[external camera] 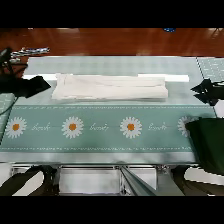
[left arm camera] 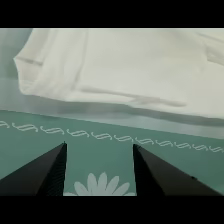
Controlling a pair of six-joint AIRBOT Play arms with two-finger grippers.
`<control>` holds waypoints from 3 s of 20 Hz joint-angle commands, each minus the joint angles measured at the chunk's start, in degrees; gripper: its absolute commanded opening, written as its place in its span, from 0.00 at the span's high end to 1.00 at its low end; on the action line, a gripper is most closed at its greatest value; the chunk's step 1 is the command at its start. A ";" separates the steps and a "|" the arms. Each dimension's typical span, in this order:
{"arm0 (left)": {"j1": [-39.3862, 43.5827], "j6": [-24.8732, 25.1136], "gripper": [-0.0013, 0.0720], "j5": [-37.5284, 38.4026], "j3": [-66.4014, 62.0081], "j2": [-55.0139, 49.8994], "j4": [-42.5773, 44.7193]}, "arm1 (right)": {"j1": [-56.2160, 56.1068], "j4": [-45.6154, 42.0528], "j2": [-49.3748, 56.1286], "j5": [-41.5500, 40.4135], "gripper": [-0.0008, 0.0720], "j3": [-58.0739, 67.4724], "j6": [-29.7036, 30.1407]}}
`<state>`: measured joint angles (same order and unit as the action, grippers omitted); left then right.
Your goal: Fold the shirts.
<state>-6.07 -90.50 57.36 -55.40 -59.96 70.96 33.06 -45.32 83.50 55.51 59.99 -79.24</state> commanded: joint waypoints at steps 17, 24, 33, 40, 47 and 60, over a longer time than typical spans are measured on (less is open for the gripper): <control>6.56 -0.46 0.30 -7.74 7.72 -1.88 -7.15 | -20.33 10.25 29.16 1.73 0.76 25.20 -1.20; 6.56 0.02 0.45 -7.72 7.72 -1.88 -10.56 | -19.54 -4.09 17.79 10.99 0.96 25.81 0.55; 20.06 10.36 0.96 -13.88 3.13 -7.15 -22.14 | -18.88 -13.27 -21.75 16.13 0.96 8.90 0.39; 36.98 10.34 0.96 -6.01 -23.26 -32.63 -22.12 | -18.88 -13.31 -42.27 24.59 0.96 2.86 -5.01; 54.58 6.19 0.96 1.99 -42.38 -51.01 -22.21 | -18.88 -13.29 -48.61 27.87 0.96 2.86 -8.20; 32.52 6.05 0.96 16.68 -43.71 -39.67 -14.32 | -21.62 -4.35 -41.77 20.24 0.96 2.86 -7.85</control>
<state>35.92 -84.51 67.83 -99.46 -104.99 52.66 13.34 -54.37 38.68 79.79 62.85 -87.48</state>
